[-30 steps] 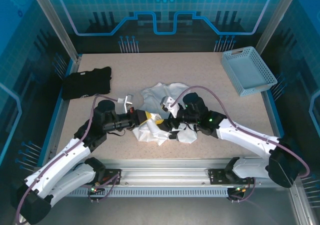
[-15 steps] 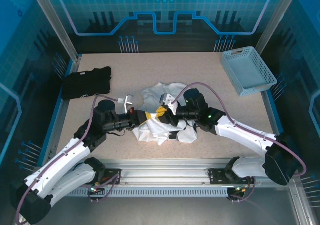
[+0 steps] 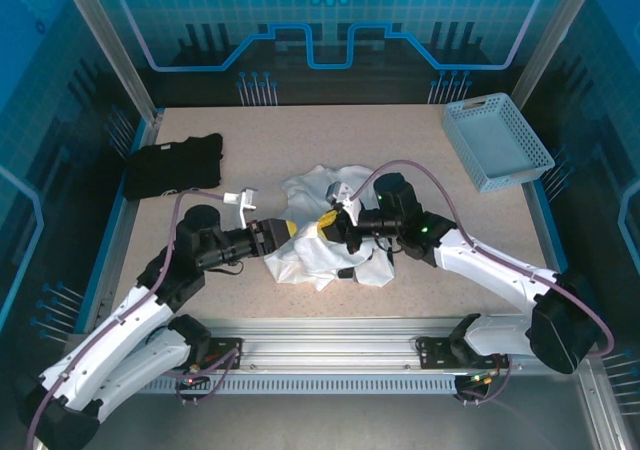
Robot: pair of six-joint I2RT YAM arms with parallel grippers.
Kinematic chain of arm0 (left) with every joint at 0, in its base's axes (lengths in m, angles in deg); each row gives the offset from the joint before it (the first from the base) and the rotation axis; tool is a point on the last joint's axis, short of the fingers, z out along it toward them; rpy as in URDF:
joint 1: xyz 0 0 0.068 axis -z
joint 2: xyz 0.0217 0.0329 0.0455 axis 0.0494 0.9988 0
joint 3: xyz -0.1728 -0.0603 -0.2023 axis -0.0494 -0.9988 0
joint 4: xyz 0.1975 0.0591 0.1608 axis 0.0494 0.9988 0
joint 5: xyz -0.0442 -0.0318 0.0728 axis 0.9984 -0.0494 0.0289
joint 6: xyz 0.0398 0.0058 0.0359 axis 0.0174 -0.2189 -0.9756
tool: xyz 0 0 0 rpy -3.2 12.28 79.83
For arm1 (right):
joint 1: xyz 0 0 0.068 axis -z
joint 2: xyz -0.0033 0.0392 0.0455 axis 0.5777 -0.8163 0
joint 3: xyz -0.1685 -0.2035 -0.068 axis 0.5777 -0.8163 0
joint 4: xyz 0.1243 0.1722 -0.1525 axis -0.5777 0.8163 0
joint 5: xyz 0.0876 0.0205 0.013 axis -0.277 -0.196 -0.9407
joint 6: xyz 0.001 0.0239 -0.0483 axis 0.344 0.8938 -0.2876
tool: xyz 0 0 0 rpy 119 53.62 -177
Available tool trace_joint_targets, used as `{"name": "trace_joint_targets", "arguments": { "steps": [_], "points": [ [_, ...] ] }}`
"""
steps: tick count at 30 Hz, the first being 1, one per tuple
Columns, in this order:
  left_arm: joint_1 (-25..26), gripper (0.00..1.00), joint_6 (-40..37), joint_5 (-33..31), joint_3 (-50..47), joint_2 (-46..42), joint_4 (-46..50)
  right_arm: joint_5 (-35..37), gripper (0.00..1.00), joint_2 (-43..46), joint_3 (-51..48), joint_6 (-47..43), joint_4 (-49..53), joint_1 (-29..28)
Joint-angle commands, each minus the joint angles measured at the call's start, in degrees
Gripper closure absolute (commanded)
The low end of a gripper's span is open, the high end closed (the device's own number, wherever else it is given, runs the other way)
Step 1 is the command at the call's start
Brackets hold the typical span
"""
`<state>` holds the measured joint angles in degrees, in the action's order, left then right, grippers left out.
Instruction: Fold the inside-out t-shirt
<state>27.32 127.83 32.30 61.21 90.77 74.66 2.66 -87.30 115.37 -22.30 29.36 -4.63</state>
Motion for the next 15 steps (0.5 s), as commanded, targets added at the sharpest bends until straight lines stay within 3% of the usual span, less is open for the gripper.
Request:
{"name": "trace_joint_targets", "arguments": {
  "steps": [1,3,9,15],
  "points": [
    [-0.1,0.48,-19.6,-6.6,4.2,-1.7,3.7,-5.3,1.0,0.1,5.0,3.9,5.4,1.7],
    [-0.1,0.44,-26.7,-7.2,5.7,-2.5,3.9,-6.1,1.0,-0.1,6.9,4.4,9.1,2.5],
    [1.9,0.38,-44.3,0.2,9.8,-0.9,7.2,-9.7,1.0,-1.9,11.8,7.2,16.4,5.6],
    [11.5,0.35,-63.4,-9.2,13.8,5.1,11.6,-12.8,1.0,-3.2,13.2,10.5,16.3,6.7]
  ]
}}
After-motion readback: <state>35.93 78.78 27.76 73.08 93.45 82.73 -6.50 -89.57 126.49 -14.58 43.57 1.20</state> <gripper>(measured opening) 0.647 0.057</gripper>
